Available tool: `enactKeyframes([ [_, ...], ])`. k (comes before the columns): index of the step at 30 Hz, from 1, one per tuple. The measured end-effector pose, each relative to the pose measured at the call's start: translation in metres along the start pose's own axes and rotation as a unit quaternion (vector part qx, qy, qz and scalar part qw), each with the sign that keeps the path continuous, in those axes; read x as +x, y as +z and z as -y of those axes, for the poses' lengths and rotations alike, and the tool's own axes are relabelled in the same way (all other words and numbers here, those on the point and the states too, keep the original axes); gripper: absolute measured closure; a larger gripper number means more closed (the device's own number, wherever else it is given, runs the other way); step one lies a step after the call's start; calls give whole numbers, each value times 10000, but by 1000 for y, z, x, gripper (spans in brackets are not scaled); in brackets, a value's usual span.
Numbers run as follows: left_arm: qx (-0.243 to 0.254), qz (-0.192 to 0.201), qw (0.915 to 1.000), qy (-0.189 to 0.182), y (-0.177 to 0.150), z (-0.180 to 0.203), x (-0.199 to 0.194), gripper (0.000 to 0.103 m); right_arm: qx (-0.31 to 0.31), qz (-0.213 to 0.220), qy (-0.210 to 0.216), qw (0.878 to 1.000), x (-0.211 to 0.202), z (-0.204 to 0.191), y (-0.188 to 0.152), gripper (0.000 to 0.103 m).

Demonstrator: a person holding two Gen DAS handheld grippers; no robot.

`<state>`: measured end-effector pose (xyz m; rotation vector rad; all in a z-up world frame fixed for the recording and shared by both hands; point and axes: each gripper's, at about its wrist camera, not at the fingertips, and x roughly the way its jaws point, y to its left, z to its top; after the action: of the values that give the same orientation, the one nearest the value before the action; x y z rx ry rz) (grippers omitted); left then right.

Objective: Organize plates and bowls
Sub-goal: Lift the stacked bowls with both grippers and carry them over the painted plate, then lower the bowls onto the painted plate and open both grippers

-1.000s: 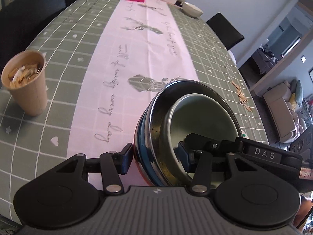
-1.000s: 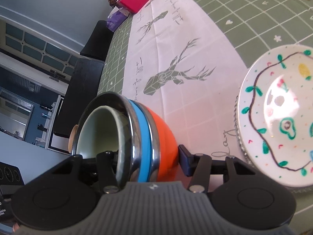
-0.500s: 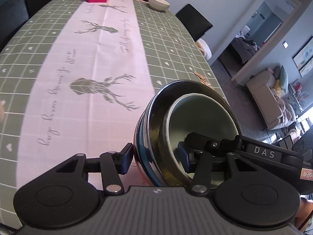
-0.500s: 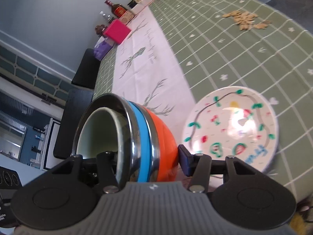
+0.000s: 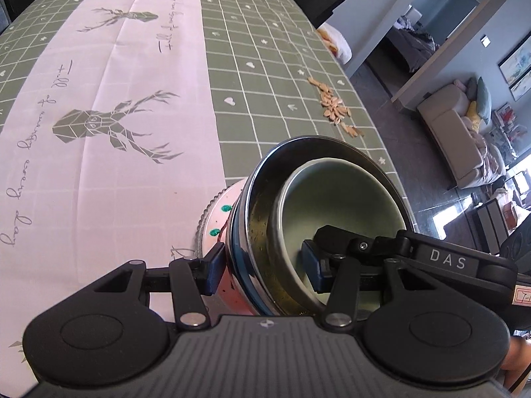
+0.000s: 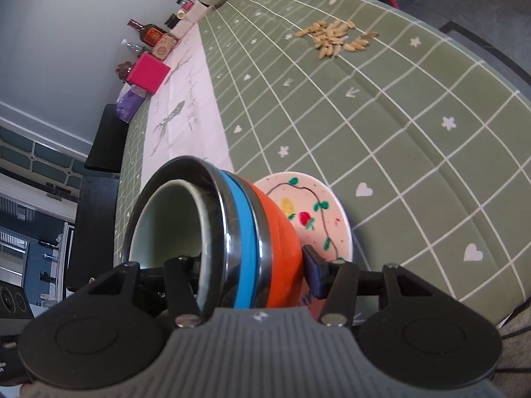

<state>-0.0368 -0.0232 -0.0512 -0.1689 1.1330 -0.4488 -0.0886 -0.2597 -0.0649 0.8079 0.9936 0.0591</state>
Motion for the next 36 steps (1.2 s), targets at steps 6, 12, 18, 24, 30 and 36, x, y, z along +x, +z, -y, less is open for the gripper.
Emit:
enactKeyframes([
  [6,-15,31,10000,-38,2,-2,1,46,-60,-38,-19,10000,4,1,2,51],
  [12,118,103,9999,-60,4,-4,1,46,36,-86,-9,10000,7,0,4,50],
  [18,748,709,9927,624,-4,10,-9,43,-666,520,-498,9952,-6,-27,-6,47],
  [24,1100,1389,9781,1091,-13,17,-32,28,-1061,1080,-690,9861,-24,-38,-11,32],
  [30,1529,2240,9483,1646,-33,34,-56,19,-1661,1690,-775,9684,-52,-37,-26,28],
  [36,1406,2616,9405,1653,-53,38,-74,14,-2144,2192,-1273,9433,-83,-26,-50,27],
])
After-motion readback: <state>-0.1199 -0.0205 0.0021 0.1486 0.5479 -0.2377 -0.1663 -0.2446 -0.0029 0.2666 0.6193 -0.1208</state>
